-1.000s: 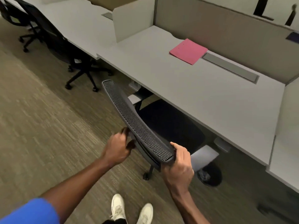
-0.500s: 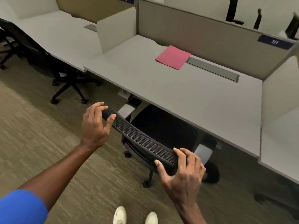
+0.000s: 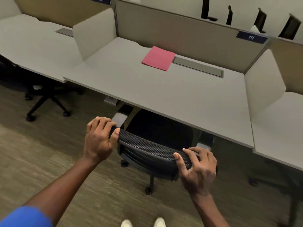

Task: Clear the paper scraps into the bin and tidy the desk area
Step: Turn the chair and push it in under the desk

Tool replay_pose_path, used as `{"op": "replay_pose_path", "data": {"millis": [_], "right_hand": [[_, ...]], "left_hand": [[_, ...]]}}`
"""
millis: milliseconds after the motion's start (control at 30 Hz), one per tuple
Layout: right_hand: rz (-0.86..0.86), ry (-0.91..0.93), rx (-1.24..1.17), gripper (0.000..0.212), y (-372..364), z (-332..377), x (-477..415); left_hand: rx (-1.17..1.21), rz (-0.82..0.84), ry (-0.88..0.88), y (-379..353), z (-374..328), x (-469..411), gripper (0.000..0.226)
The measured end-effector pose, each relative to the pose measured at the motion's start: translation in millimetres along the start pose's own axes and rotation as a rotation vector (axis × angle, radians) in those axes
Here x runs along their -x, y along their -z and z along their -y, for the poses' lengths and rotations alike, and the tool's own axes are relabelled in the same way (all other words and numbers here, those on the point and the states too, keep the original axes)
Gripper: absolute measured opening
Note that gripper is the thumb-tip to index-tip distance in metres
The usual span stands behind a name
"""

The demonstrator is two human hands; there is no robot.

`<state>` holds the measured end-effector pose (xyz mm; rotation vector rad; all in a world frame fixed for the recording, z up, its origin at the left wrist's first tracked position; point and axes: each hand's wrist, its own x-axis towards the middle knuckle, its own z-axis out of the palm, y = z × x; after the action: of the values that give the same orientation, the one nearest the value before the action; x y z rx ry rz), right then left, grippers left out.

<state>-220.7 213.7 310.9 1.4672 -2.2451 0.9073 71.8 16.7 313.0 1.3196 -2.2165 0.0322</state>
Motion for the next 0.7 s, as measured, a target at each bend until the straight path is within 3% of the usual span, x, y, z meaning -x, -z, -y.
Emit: {"op": "replay_pose_path", "data": {"millis": [233, 700], "right_hand": [[-0.048, -0.003, 0.012, 0.048, -14.7, -3.3, -12.3], [-0.007, -0.034, -0.007, 0.051, -55.4, -37.5, -74.4]], "left_hand": [[0.034, -0.053, -0.001, -13.8, 0.5, -15.9, 0.044], [0.018, -0.013, 0.013, -54.1, -10.9, -78.9, 0.05]]}}
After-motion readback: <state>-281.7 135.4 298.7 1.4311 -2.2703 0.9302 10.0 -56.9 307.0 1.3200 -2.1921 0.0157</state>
